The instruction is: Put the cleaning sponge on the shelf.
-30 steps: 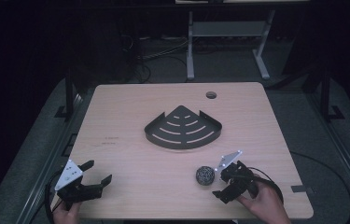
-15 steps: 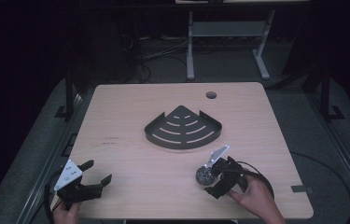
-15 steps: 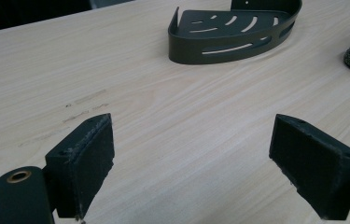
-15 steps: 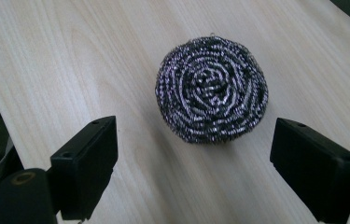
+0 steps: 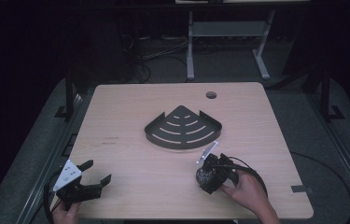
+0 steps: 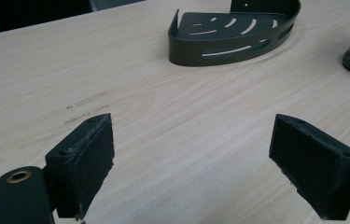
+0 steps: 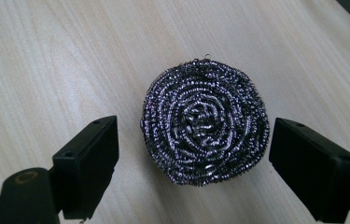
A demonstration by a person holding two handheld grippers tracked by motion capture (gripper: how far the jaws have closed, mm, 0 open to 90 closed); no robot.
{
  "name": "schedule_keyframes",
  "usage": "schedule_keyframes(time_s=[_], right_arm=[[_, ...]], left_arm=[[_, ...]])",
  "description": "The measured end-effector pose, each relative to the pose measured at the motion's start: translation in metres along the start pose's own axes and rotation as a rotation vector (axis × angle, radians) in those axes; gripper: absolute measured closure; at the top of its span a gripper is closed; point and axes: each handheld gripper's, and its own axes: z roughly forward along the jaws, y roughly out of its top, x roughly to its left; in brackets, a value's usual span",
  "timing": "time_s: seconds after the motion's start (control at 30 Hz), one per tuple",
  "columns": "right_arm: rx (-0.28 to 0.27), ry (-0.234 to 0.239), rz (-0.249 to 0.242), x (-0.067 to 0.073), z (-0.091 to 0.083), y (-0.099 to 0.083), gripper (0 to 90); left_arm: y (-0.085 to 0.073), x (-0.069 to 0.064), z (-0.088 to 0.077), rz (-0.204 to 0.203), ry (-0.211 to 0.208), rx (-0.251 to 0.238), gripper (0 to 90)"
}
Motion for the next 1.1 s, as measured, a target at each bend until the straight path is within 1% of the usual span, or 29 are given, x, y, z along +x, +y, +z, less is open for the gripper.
schedule_keyframes(time_s=[0.2,0.3,0.4,0.47,0.53,0.77,0.87,1.1], right_arm=[[0.008,0.0,-0.003,-0.001,0.002,0.003,17.2],[0.03,-0.01,-0.019,0.0,0.002,0.009,19.8],[0.035,-0.011,-0.023,-0.001,0.002,0.011,20.5],[0.05,-0.019,-0.024,-0.002,0.003,0.014,23.6],[0.052,-0.011,-0.025,-0.001,0.004,0.014,26.2],[0.072,-0.012,-0.027,-0.001,0.007,0.015,27.3],[0.077,-0.013,-0.029,-0.001,0.007,0.014,29.2],[0.077,-0.01,-0.034,0.0,0.007,0.014,30.9]], left_arm=[[0.0,0.0,0.0,0.003,-0.001,-0.001,13.3],[0.0,0.0,0.001,0.004,-0.003,0.002,13.3],[0.0,0.0,0.0,0.003,-0.003,0.001,13.3],[0.0,0.0,0.0,-0.001,-0.001,0.001,13.2],[0.0,0.0,0.0,0.0,-0.002,0.001,13.3],[0.001,0.0,0.001,0.005,-0.002,0.005,13.2],[0.001,0.0,0.0,0.003,-0.002,0.002,13.2],[0.001,0.0,0.0,0.004,-0.002,-0.002,13.2]])
